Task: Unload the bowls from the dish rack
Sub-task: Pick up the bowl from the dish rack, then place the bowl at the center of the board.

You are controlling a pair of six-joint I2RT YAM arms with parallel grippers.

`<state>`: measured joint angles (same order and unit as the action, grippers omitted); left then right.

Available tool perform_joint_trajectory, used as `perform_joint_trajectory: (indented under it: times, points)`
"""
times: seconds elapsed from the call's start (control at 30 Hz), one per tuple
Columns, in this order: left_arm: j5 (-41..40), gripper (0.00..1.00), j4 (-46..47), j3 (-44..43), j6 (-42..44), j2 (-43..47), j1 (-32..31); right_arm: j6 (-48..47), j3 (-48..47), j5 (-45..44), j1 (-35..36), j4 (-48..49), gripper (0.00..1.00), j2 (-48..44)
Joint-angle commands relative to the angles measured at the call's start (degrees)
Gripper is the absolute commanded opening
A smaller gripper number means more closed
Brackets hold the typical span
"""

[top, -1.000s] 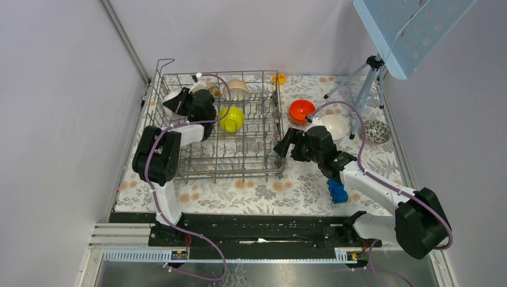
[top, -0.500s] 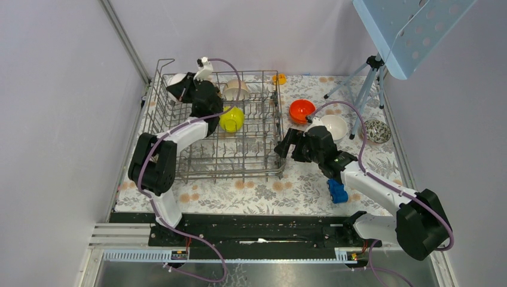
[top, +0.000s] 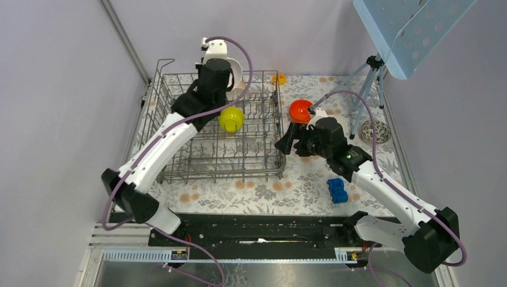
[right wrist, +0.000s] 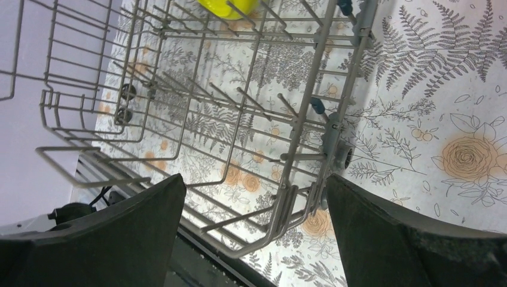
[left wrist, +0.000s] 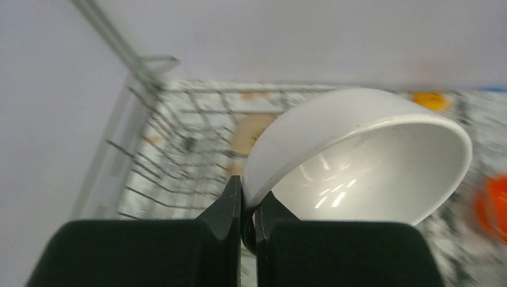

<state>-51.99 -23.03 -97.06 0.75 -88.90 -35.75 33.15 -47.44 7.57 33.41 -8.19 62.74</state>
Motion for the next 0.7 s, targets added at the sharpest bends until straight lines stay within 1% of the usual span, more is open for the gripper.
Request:
perform_joint_trajectory:
  times: [0.0, 0.03, 0.1, 0.17, 0.23, 0.33, 0.43, 0.67]
  points:
    - [25.59, 0.00, -18.50, 2.91, -23.73, 7.08, 0.85, -5.08, -5.95, 4.60, 0.36, -6.99, 0.94, -2.81]
    - [30.85, 0.00, -18.15, 4.70, -25.21, 9.19, 0.85, -5.56, -6.71, 4.83, 0.40, -8.40, 0.94, -3.39]
    - [36.92, 0.00, -17.23, 8.77, -28.42, 12.35, 0.85, -5.75, -8.23, 4.42, 0.84, -9.68, 0.94, -4.26]
    - [42.20, 0.00, -15.85, 12.96, -31.49, 15.61, 0.85, -5.60, -9.99, 3.85, 1.31, -10.53, 0.93, -4.56]
    - [45.28, 0.00, -14.59, 16.70, -34.53, 19.01, 0.86, -5.75, -12.65, 1.77, 2.64, -12.47, 0.92, -4.06]
    - [47.45, 0.00, -13.58, 21.20, -38.30, 23.08, 0.87, -7.36, -18.71, -5.86, 7.43, -16.41, 0.91, -1.92]
    - [48.02, 0.00, -14.74, 23.32, -41.79, 25.37, 0.85, -8.77, -26.85, -13.72, 12.77, -22.11, 0.90, 2.42]
    - [46.98, 0.00, -22.11, 24.96, -50.39, 26.23, 0.86, -12.18, -43.29, -26.04, 21.10, -34.12, 0.89, 12.40]
